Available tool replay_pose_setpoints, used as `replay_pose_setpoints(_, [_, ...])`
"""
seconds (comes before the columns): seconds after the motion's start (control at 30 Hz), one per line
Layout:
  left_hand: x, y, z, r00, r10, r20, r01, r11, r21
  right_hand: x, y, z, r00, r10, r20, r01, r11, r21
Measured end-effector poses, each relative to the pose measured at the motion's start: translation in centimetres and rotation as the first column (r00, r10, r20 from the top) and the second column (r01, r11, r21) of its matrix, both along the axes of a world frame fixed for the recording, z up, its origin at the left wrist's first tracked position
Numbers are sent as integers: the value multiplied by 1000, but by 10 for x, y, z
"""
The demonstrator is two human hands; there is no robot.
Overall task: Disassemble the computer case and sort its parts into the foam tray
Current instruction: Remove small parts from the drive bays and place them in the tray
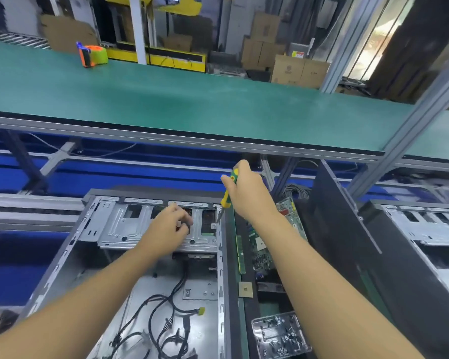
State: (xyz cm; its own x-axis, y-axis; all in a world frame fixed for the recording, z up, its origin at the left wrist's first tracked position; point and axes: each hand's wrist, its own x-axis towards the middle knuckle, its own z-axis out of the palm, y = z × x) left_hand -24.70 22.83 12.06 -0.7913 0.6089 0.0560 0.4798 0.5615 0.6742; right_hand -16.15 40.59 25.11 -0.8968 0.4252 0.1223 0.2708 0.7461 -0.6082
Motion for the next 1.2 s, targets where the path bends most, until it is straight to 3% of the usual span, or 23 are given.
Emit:
replay_pose_setpoints(0.1, [14,-14,4,927,-116,357,107,993,44,-5,0,-7,999,4,39,-4,1000,-11])
replay_pose_setpoints(0.23, [19,-24,-2,653,-170,738,181,981,65,-12,-1,-12,999,8,51,-8,1000,-2])
replay_pose_setpoints(0.5, [8,-38,-19,388,170,906,95,970,-223,-17,-1,-21,998,-8,56,8,1000,3])
replay_pose_setpoints(0.57, [13,-34,-25,300,164,940,3,985,-173,-18,0,-21,998,-18,56,17,1000,22])
replay_pose_setpoints(0.63, [21,-26,-32,140,86,986,-239,970,-51,-19,1,-22,998,-21,54,20,999,27])
replay_pose_setpoints(0.7, [29,-15,-41,22,-55,998,-551,833,58,-19,1,-22,998,-22,54,20,1000,21])
replay_pose_setpoints(0.77, [32,-4,-46,31,-139,990,-719,685,119,-19,1,-23,998,-26,50,25,1000,16])
replay_pose_setpoints(0.83, [34,3,-48,56,-175,983,-767,623,154,-19,1,-23,999,-30,45,29,999,20])
replay_pose_setpoints(1.0, [35,4,-52,124,-143,982,-774,605,186,-20,1,-22,999,-28,40,27,999,31])
replay_pose_setpoints(1.2, [34,4,-55,130,-160,978,-777,596,201,-19,1,-22,998,-33,58,32,999,18])
